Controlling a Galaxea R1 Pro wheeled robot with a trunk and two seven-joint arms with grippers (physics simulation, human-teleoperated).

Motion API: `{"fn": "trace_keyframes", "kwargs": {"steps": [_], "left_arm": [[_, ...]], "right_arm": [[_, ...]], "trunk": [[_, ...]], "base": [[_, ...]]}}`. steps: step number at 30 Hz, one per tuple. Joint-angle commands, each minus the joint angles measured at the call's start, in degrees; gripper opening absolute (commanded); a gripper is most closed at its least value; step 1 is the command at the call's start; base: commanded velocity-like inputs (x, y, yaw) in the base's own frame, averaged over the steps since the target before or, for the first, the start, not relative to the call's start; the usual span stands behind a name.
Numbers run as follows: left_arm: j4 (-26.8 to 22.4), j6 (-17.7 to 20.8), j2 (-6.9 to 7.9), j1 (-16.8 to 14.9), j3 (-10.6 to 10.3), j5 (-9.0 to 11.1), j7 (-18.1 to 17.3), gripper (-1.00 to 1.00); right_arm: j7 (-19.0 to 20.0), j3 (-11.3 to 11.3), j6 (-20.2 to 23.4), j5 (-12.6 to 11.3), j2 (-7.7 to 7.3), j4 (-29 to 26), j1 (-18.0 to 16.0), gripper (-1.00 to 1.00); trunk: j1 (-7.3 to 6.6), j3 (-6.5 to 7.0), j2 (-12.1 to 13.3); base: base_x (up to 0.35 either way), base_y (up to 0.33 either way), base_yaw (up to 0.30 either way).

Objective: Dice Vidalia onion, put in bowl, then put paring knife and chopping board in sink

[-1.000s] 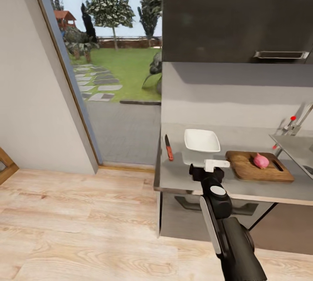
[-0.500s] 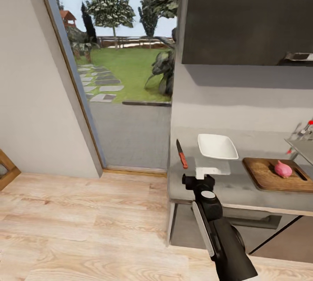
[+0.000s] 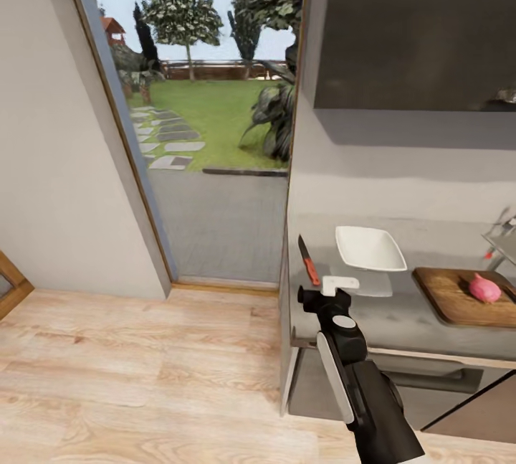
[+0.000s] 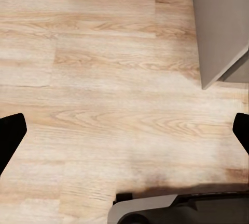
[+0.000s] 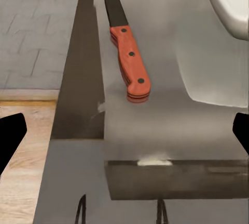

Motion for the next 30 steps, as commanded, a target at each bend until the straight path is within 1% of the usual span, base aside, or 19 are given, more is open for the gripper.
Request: {"fn": "trace_keyframes", "kwargs": {"steps": [1, 4, 7, 10, 11, 12, 22, 28, 30], "left_arm": [[0.0, -0.2, 0.08, 0.0, -0.2, 0.3, 0.4, 1.00], [0.1, -0.2, -0.01, 0.0, -0.2, 0.3, 0.4, 1.00], [0.1, -0.2, -0.05, 0.0, -0.2, 0.3, 0.4, 1.00], [0.1, -0.2, -0.17, 0.0, -0.2, 0.2, 0.4, 1.00], [0.2, -0.1, -0.43, 0.0, -0.2, 0.2, 0.4, 1.00], [0.3, -0.1, -1.06, -0.1, -0.2, 0.2, 0.4, 1.00], [1.5, -0.1, -1.36, -0.1, -0.2, 0.1, 0.4, 1.00], [2.3, -0.1, -1.54, -0.2, -0.2, 0.1, 0.4, 1.00], [2.8, -0.1, -2.04, -0.2, -0.2, 0.1, 0.4, 1.00]], "right_arm": [[-0.3, 0.0, 0.2, -0.1, 0.00, -0.1, -0.1, 1.00], [-0.2, -0.1, 0.0, -0.1, 0.00, -0.1, -0.1, 1.00], [-0.2, -0.1, -0.2, -0.1, 0.00, -0.1, -0.1, 1.00], [-0.1, -0.1, -0.5, 0.0, 0.00, -0.1, -0.1, 1.00], [-0.1, 0.0, -1.0, 0.1, 0.00, -0.1, -0.1, 1.00], [-0.1, -0.1, -1.9, 0.2, 0.00, -0.1, -0.1, 1.00], [-0.4, -0.1, -2.2, 0.3, 0.00, -0.1, -0.1, 1.00], [-0.3, -0.2, -2.2, 0.3, -1.00, -0.1, -0.1, 1.00], [-0.3, -0.1, -2.2, 0.3, -1.35, -0.1, -0.1, 1.00]], "trunk": [[0.06, -0.10, -0.1], [0.06, -0.10, -0.1], [0.06, -0.10, -0.1], [0.06, -0.10, -0.1], [0.06, -0.10, -0.1], [0.06, -0.10, -0.1], [0.06, -0.10, -0.1], [0.06, -0.10, -0.1], [0.06, -0.10, -0.1]], "base": [[0.242, 0.002, 0.000], [0.269, 0.001, 0.000], [0.090, 0.000, 0.000], [0.034, 0.000, 0.000], [0.016, 0.000, 0.000], [0.004, 0.000, 0.000], [0.005, 0.000, 0.000], [0.105, -0.083, 0.000], [0.145, -0.131, 0.000]]}}
